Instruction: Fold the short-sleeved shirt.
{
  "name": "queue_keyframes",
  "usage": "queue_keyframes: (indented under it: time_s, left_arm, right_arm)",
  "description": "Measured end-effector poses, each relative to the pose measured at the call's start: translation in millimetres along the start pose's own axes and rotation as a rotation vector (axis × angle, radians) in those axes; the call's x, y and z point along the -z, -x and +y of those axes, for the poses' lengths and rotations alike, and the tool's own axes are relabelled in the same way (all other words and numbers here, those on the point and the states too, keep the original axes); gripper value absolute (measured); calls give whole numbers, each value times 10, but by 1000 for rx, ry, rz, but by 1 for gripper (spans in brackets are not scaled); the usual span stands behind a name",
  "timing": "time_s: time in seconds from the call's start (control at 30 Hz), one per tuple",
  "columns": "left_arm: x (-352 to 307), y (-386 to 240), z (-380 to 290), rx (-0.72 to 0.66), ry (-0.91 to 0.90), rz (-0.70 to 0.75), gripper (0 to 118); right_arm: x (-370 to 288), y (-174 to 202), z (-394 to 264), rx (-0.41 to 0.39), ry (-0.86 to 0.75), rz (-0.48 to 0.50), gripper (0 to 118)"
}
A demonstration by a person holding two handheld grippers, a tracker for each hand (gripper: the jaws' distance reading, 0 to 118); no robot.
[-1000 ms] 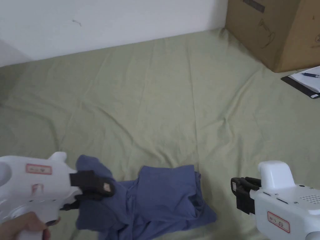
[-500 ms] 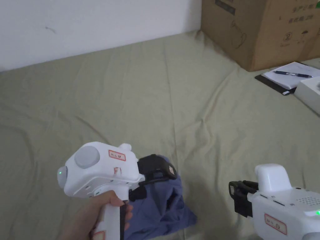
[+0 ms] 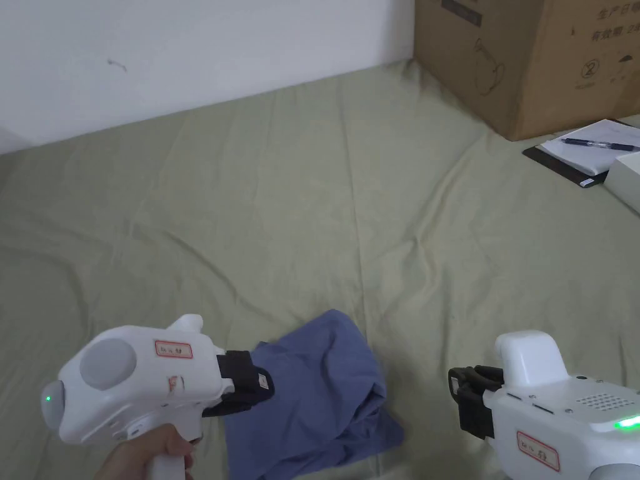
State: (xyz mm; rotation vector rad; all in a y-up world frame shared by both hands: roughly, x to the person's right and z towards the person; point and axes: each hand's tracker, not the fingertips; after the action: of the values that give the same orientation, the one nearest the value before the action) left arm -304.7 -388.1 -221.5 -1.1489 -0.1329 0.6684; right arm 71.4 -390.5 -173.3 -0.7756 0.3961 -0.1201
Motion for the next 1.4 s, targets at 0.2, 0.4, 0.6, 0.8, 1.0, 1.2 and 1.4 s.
queue_keyframes:
  time_s: [0.2, 0.4, 0.6, 0.8, 1.0, 1.2, 1.4]
  left_arm:
    - [375, -223, -9, 13, 15, -157, 0]
    - [974, -589, -122, 130, 130, -97, 0]
    - [1219, -777, -298, 152, 176, -129, 0]
    - [898, -817, -345, 197, 161, -187, 0]
    - [-5, -352, -230, 108, -34, -289, 0]
    - [-487, 488, -194, 26, -116, -244, 8]
    - [-340, 966, -325, -105, -83, -370, 114]
  right_arm:
    - [-8, -60, 0, -6, 5, -3, 0]
    - [-31, -200, -55, 17, 14, -23, 0]
    - [-23, -274, -95, 40, 34, -38, 0]
    - [24, -149, -15, 13, 30, -14, 0]
    - [200, 208, 129, -78, 27, 54, 0]
    - [674, 771, 203, -219, 38, 113, 0]
    - [1309, 1095, 45, -348, 149, 45, 0]
